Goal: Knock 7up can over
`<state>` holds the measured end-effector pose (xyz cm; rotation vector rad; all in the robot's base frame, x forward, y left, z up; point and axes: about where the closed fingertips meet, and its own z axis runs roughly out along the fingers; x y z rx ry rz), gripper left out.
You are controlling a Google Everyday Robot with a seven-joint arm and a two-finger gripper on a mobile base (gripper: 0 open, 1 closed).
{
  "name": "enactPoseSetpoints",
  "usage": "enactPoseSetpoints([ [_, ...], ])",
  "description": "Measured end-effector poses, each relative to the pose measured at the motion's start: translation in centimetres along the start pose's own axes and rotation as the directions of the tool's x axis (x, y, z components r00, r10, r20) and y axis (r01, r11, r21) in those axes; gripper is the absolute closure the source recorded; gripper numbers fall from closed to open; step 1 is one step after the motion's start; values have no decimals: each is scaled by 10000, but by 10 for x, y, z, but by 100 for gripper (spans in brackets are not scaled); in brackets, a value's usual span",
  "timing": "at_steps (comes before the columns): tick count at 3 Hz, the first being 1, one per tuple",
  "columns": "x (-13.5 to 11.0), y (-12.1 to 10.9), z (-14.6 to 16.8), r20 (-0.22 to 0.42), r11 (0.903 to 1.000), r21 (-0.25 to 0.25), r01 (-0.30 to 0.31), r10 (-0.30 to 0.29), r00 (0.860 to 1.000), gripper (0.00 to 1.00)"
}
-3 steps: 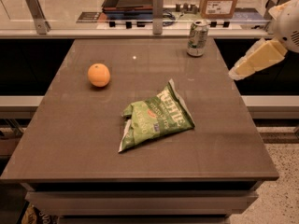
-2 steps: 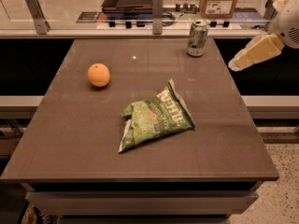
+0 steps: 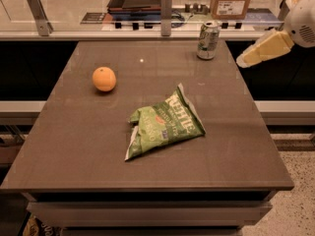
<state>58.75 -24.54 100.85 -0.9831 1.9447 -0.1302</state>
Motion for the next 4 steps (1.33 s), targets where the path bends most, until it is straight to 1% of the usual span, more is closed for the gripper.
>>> enactPoseSetpoints([
  [1,-5,-16,23,937,9976,39,-688,681,9933,0],
  [2,-7,-29,51,1845,9904,-127,-1374,1374,9732,0],
  [3,-9,-37,77,2402,9835,-466,-1749,1809,9537,0],
  [4,-11,-43,103,2778,9787,-793,-1896,2043,9387,0],
])
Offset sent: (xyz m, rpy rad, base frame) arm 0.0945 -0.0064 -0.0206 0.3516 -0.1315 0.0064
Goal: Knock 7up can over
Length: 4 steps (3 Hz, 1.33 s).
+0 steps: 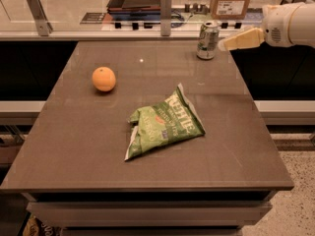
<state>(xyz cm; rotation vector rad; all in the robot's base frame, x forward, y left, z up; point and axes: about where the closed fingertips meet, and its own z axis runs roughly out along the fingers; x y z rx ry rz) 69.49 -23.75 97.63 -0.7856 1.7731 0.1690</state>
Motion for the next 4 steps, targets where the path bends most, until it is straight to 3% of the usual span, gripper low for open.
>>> enactPoseSetpoints([
  [2,9,-8,37,564,9995,-212,-230,242,9981,0],
  [4,7,-17,80,1347,9933,-1004,-577,710,9883,0],
])
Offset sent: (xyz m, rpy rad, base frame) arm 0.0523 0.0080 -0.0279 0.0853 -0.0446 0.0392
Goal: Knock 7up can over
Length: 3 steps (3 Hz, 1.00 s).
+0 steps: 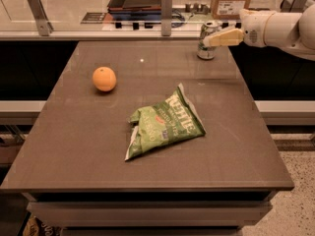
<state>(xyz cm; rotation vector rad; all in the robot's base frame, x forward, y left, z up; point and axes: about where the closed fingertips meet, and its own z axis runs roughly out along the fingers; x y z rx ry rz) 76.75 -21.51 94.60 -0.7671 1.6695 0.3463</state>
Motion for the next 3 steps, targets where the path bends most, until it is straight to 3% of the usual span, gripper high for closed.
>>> enactPoseSetpoints([
  [3,19,-9,58,-160,9952,-612,-761,753,9970,0],
])
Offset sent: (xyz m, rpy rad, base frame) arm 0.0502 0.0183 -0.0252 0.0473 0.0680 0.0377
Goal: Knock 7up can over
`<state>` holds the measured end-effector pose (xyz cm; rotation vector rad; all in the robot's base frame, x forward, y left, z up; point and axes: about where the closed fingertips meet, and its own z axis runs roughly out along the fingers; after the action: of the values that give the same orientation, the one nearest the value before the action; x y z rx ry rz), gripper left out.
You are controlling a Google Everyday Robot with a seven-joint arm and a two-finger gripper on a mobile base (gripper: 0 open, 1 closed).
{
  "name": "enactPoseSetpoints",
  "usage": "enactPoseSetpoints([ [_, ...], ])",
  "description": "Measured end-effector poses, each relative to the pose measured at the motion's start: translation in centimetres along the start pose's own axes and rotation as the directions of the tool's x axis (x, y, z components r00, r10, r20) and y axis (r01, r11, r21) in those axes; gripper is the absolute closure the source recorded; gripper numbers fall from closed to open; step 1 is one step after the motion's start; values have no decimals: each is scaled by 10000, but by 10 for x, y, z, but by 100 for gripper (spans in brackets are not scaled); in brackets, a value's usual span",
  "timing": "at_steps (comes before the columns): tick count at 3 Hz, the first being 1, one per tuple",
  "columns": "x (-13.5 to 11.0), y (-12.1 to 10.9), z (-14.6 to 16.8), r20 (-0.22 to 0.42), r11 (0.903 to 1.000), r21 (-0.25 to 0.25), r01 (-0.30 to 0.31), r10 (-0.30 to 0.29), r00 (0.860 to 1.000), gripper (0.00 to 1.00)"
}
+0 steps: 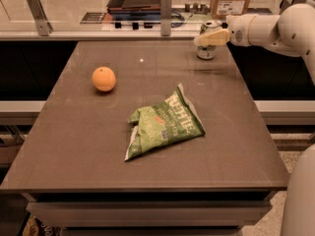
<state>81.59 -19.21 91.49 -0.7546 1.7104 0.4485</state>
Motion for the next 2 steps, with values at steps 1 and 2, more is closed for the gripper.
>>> enactPoseSetpoints([
  [1,0,0,0,0,10000,-2,0,0,10000,0],
  [2,9,0,6,284,9997,-177,-196,201,9994,0],
])
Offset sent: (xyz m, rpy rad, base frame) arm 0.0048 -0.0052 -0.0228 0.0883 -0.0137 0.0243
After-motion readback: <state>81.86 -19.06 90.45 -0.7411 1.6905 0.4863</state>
